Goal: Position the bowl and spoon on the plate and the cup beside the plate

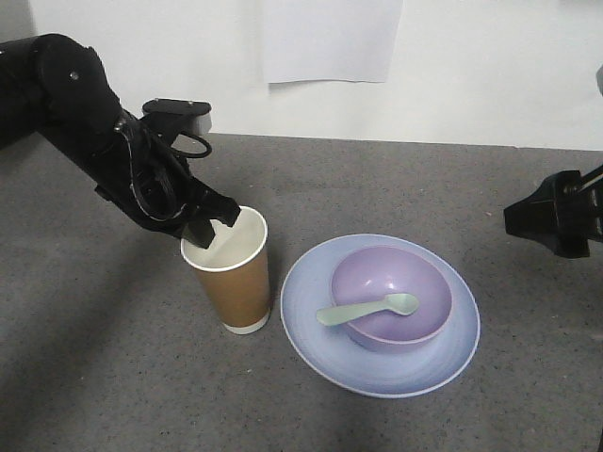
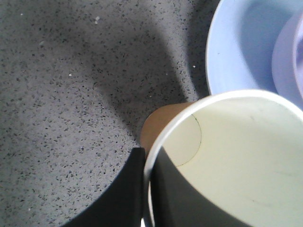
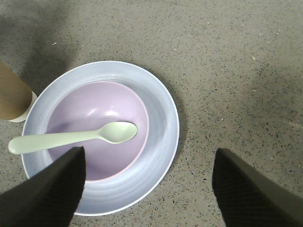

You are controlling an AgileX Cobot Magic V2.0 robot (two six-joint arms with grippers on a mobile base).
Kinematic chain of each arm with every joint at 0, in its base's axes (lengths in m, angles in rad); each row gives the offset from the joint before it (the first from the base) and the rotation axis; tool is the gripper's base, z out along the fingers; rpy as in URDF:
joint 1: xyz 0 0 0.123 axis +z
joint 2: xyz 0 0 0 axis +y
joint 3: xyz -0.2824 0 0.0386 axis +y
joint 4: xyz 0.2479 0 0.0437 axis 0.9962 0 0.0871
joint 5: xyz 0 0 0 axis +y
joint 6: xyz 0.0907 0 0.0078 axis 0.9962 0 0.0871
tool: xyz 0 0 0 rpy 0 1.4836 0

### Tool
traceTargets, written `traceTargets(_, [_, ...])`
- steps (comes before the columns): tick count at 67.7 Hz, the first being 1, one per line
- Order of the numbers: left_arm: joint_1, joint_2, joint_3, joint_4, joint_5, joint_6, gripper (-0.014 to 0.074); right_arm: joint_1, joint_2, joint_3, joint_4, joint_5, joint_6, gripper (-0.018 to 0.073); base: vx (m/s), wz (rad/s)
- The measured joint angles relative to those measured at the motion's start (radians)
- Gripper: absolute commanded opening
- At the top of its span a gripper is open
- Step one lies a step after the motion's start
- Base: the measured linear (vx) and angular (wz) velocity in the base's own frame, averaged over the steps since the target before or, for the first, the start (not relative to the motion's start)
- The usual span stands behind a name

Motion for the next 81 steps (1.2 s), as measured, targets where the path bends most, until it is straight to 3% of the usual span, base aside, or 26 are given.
traceTargets(12, [0.0, 0.0, 0.0, 0.0, 0.0, 0.0, 0.0102, 0.0, 0.0, 0.0, 0.0, 0.0, 0.0, 0.0545, 0.0, 0.0])
traceTargets(31, [0.0, 0.001, 0.0, 0.0, -0.014, 0.001, 0.0409, 0.0, 0.0, 0.0, 0.0, 0.0, 0.0, 0.0545, 0.0, 0.0])
traceTargets(40, [0.0, 0.001, 0.0, 0.0, -0.021, 0.001, 0.051, 0.0, 0.0, 0.0, 0.0, 0.0, 0.0, 0.0545, 0.0, 0.0])
traceTargets(62, [0.0, -0.086, 0.0, 0.013, -0.045, 0.001, 0.0541, 0.0, 0.0, 0.0, 0.0, 0.0, 0.0, 0.0545, 0.0, 0.0])
traceTargets(81, [0.0, -0.221, 0.0, 0.153, -0.06, -0.084, 0.0533, 0.0, 0.0, 0.0, -0.017, 0.003, 0.0, 0.0545, 0.0, 0.0])
